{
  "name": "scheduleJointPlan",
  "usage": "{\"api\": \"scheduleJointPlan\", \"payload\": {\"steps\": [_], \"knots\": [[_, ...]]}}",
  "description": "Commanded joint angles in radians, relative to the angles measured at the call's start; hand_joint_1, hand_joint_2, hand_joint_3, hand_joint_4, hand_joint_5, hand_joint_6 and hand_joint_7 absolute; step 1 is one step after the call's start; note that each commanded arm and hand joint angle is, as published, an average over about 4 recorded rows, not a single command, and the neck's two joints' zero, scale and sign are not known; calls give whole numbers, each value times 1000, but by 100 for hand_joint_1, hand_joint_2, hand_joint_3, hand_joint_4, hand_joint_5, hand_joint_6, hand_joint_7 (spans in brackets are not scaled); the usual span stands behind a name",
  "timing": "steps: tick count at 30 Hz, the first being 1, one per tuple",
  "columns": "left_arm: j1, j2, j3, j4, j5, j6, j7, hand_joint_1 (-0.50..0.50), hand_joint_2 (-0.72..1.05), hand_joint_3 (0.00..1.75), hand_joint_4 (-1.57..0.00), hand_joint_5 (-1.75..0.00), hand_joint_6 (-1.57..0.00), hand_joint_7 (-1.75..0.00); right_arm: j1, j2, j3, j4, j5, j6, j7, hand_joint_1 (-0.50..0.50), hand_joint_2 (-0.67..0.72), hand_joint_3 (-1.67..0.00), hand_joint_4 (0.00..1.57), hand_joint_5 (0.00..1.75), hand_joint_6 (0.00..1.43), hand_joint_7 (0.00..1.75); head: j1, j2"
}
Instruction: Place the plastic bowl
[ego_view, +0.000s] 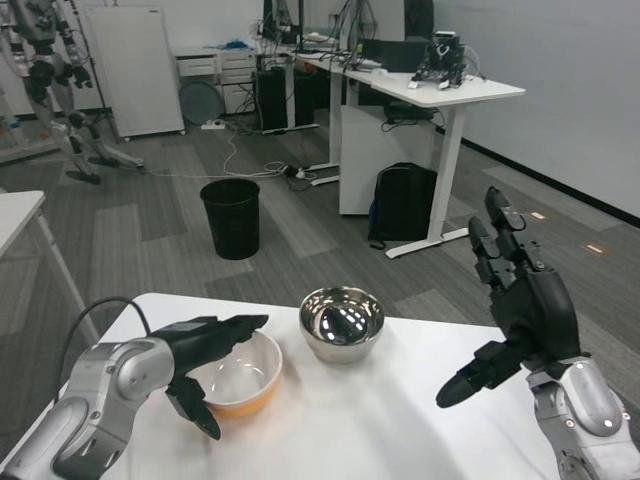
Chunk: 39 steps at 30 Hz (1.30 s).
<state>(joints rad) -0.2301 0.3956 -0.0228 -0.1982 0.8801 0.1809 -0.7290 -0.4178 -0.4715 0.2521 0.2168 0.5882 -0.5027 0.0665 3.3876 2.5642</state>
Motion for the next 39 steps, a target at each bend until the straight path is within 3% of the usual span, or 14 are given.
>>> {"api": "scheduleJointPlan", "payload": {"steps": [1,8,11,17,21,24,29,39], "knots": [[8,1,27,-40,11,0,0,-50,-39,0,0,-62,0,0,16,7,-14,-4,5,-4,0,-42,22,0,0,0,0,0,19,-22],[-10,-8,93,-113,-36,3,8,-50,-46,7,0,-62,0,0,16,8,-14,-4,5,-4,0,-42,22,0,0,0,0,0,49,-32],[-11,-50,162,-151,-102,-4,36,-50,-46,2,0,-56,0,0,16,10,-15,-3,5,-4,0,-42,22,0,0,0,0,0,58,-26],[-2,-174,382,-172,-505,-98,193,-50,-50,4,0,-51,0,0,14,11,-20,0,5,-4,0,-42,22,0,0,0,0,0,49,8],[-3,-238,496,-166,-741,-197,257,-50,-55,2,0,-51,0,0,11,15,-30,1,5,-4,0,-42,22,0,0,0,0,0,31,34],[-7,-242,540,-159,-864,-235,283,-50,-55,2,0,-51,0,0,7,16,-37,-2,6,-4,0,-42,22,0,0,0,0,0,9,59],[-21,-240,565,-154,-978,-284,313,-50,-55,0,0,-51,0,0,1,16,-44,-12,7,-4,0,-42,22,0,0,0,0,0,-13,84],[-36,-229,537,-153,-1035,-286,327,-50,-55,4,0,-51,0,0,-7,31,-48,-29,5,-8,-2,-42,22,0,0,0,0,0,-63,141]]}}
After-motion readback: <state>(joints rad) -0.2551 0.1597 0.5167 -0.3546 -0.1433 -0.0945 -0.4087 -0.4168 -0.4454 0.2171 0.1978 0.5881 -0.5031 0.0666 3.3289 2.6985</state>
